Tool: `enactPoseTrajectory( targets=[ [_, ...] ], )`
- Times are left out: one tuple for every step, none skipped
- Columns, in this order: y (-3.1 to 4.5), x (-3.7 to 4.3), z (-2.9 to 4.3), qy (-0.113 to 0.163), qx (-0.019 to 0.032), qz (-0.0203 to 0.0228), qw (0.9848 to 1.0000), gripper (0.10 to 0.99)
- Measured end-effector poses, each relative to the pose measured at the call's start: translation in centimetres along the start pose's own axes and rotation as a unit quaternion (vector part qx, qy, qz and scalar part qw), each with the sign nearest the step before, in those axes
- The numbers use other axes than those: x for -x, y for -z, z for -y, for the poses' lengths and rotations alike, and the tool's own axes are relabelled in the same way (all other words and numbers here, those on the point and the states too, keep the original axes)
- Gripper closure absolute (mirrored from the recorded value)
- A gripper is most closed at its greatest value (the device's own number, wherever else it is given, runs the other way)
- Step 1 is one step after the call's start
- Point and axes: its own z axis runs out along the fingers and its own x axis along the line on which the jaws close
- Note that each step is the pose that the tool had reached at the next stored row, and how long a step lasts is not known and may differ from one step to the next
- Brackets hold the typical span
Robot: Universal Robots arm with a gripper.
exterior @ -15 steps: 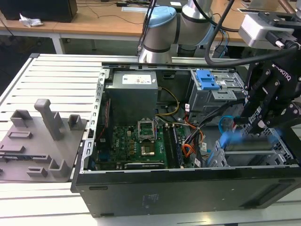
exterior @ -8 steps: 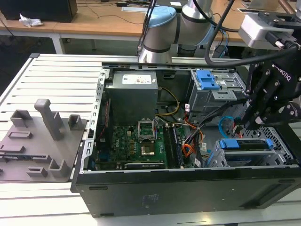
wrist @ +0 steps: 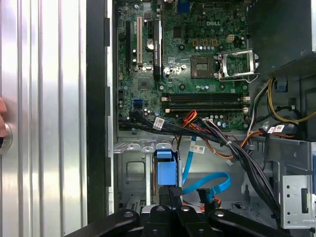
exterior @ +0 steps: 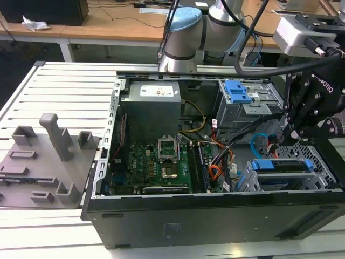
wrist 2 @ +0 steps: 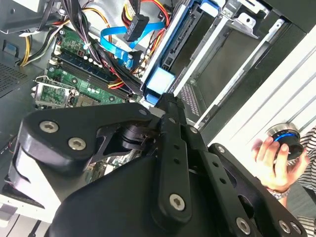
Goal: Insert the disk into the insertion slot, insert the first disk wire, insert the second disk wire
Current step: 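Insert the disk into the insertion slot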
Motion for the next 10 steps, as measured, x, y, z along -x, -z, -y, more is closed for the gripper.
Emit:
enactPoseTrajectory(
  targets=[
    [0.00,0.00,0.00,0.000,0.0000,0.0000,1.0000,0.980],
    [-0.01,0.00,0.00,0.000,0.0000,0.0000,1.0000,0.980],
    [-0.01,0.00,0.00,0.000,0.0000,0.0000,1.0000,0.980],
    [-0.04,0.00,0.00,0.000,0.0000,0.0001,1.0000,0.980],
    [-0.11,0.00,0.00,0.000,0.0000,0.0003,1.0000,0.980],
    [-0.20,0.00,0.01,0.000,0.0000,0.0001,1.0000,0.980],
    [-0.31,0.00,0.01,0.000,0.0000,0.0000,1.0000,0.980],
    [-0.60,0.00,0.02,0.000,0.0000,0.0001,1.0000,0.980],
    [-0.81,0.00,0.03,0.000,0.0000,0.0000,1.0000,0.980],
    [-0.98,0.00,0.04,0.000,0.0000,0.0000,1.0000,0.980]
  ],
)
